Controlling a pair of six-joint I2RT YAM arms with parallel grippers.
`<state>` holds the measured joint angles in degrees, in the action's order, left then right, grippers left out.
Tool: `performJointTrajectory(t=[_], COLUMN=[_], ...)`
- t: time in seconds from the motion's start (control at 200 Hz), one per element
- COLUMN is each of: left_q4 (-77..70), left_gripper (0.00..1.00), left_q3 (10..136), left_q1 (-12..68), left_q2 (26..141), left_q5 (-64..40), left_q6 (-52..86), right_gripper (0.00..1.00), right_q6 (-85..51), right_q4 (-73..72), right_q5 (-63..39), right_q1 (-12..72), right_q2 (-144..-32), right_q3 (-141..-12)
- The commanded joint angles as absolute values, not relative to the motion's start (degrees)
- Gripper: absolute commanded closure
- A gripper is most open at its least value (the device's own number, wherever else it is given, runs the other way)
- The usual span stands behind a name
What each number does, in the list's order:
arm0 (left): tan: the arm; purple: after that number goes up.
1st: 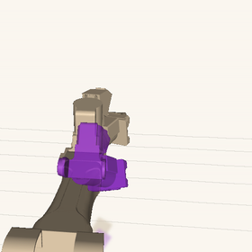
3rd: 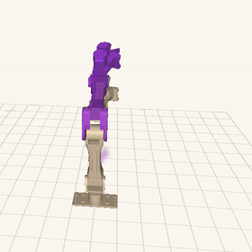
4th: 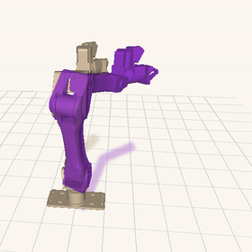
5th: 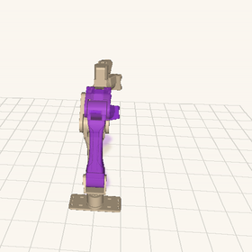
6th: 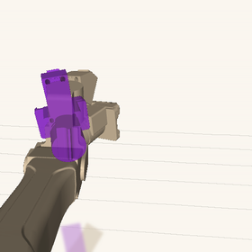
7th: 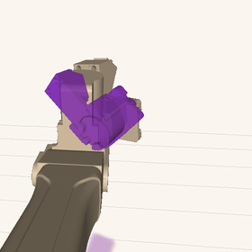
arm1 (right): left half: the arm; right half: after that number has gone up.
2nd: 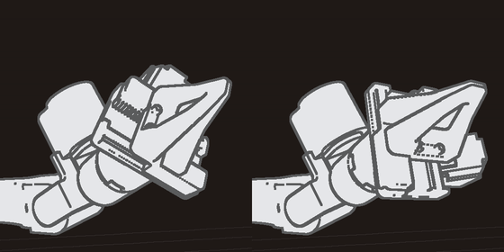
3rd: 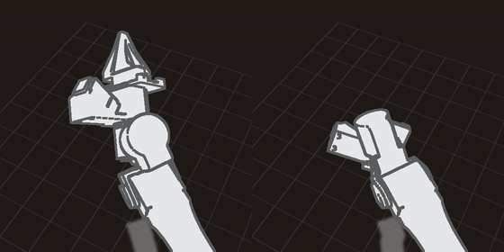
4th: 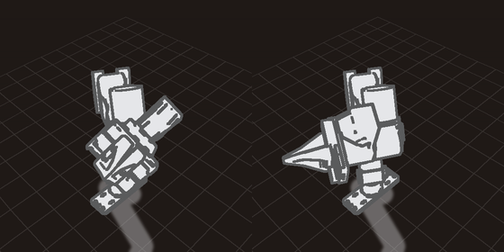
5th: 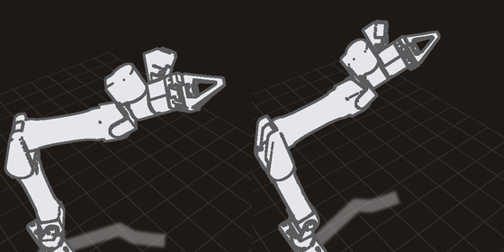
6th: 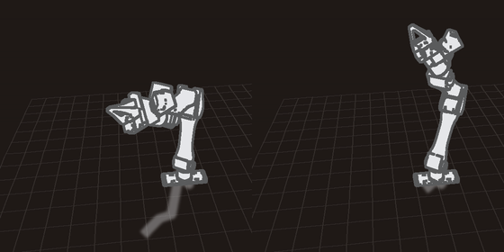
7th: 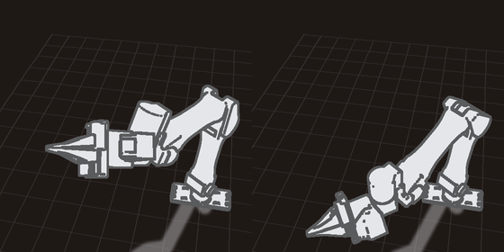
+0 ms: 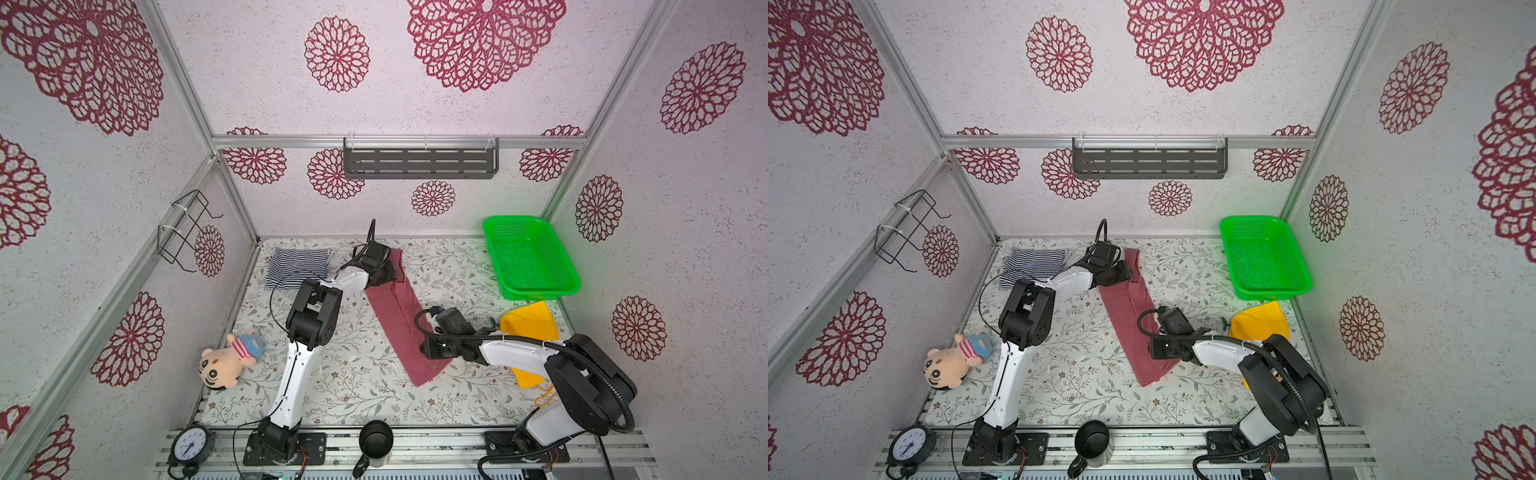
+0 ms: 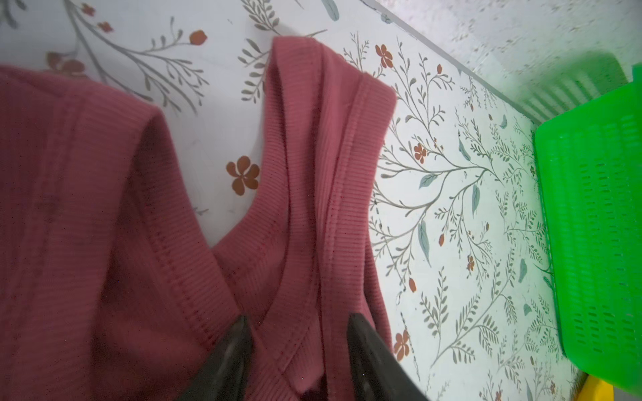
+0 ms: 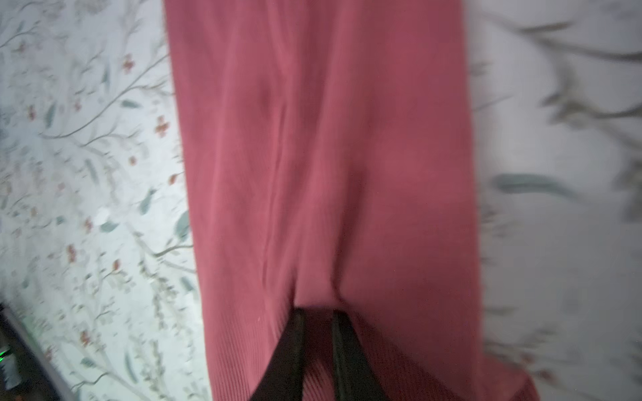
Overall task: Fold and stack tank tops
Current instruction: Rotate the tank top at the center of the table.
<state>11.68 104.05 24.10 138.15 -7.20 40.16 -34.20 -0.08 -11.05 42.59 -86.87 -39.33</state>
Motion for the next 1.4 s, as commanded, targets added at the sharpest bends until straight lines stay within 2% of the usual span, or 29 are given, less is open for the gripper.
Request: performJointTrajectory(t=[0.0, 0.125, 0.19, 0.26, 0.38, 0.52, 0.751, 1.016, 1.096, 1.231, 1.276, 1.396], left_q4=[14.1, 15.5, 16.4, 16.7, 16.1, 17.1, 19.2, 19.0, 18.0, 13.5, 14.0, 16.3], left_gripper=[0.50, 0.41, 0.35, 0.32, 0.33, 0.33, 0.39, 0.41, 0.40, 0.38, 0.37, 0.29], left_q3=[103.3, 102.0, 101.0, 98.6, 94.7, 94.1, 95.8, 100.8, 103.4, 104.8, 105.8, 106.7], left_q1=[22.0, 21.0, 21.0, 21.4, 22.6, 24.2, 24.1, 24.9, 25.1, 25.1, 25.0, 24.6], left_q2=[137.5, 133.4, 131.2, 128.3, 124.3, 124.1, 130.1, 137.9, 140.6, 141.5, 140.8, 136.3], left_q5=[-8.0, -7.0, -6.5, -6.2, -4.6, -2.8, -1.7, -5.1, -7.4, -10.3, -10.5, -9.5], left_q6=[36.1, 33.5, 33.0, 33.4, 36.0, 38.9, 41.6, 43.4, 43.5, 42.8, 41.7, 38.1], right_gripper=[0.76, 0.65, 0.64, 0.66, 0.75, 0.79, 0.82, 0.83, 0.82, 0.78, 0.75, 0.56], right_q6=[-36.6, -33.5, -32.9, -33.0, -34.8, -35.0, -36.4, -45.2, -46.3, -44.7, -44.4, -44.7], right_q4=[2.2, 11.5, 13.6, 13.8, 9.3, 5.2, 0.9, -4.9, -5.0, 3.5, 6.3, 11.2], right_q5=[-4.6, 0.2, 0.5, 0.3, -3.2, -5.2, -5.3, -6.5, -6.8, -2.7, -1.3, -0.9], right_q1=[42.2, 39.1, 38.2, 38.0, 38.2, 38.3, 38.4, 40.9, 42.1, 41.5, 41.0, 39.2], right_q2=[-80.1, -74.9, -73.8, -73.7, -74.8, -77.9, -81.6, -77.2, -75.2, -68.0, -65.5, -61.2], right_q3=[-41.0, -41.8, -41.4, -40.8, -39.4, -38.5, -34.4, -26.7, -26.0, -27.5, -28.1, -28.4])
